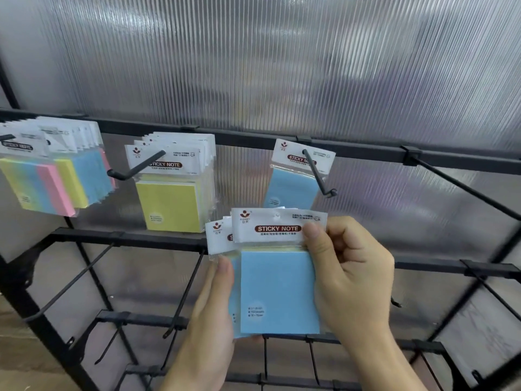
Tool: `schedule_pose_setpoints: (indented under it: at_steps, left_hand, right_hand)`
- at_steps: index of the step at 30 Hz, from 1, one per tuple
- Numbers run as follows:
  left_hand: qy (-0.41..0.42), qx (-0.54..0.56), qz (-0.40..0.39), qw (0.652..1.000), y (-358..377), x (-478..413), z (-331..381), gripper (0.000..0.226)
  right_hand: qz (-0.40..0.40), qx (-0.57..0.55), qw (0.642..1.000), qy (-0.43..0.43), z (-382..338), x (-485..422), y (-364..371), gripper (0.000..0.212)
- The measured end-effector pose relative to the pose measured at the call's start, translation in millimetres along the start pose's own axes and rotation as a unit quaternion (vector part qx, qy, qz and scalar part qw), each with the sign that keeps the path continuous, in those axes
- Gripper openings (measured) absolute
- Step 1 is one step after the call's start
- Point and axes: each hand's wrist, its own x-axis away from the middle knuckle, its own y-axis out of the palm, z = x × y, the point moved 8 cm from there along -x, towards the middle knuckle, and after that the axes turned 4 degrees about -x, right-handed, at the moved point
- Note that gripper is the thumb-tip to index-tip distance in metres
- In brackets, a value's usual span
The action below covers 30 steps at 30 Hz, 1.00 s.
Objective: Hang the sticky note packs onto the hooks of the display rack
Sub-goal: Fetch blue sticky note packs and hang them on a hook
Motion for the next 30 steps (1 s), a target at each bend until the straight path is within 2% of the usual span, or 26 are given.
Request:
schedule_pose_setpoints:
  at_steps: [2, 5, 9, 12, 21, 30]
  left_hand:
    - [-0.007, -0.006, 0.001, 1.0, -1, 1, 0, 0.067]
    - [0.012, -0.023, 0.027, 0.999, -5, 1, 4, 0.071]
    - [0.022, -0.018, 0.049, 0.998, -9, 2, 6, 0.064]
    - [0.024, -0.025, 0.049, 0.998, -10, 3, 7, 0.062]
    - [0.02, -0.038, 0.079, 0.996, -13, 6, 12, 0.061]
    - [0.021, -0.054, 0.088, 0.994, -17, 8, 15, 0.059]
  right_hand:
    - [0.036, 0.01, 0.998, -0.044, -12, 1, -6, 0.016]
    - [0.097, 0.0, 0.991, -0.096, -28, 0, -19, 0.004]
    - [0.141, -0.059, 0.982, -0.11, -36, -2, -30, 0.023]
    - [0.149, -0.068, 0.981, -0.105, -36, -5, -34, 0.026]
    - [0.168, -0.013, 0.981, -0.098, -27, -6, -42, 0.013]
    - [0.157, 0.019, 0.983, -0.097, -20, -10, -41, 0.025]
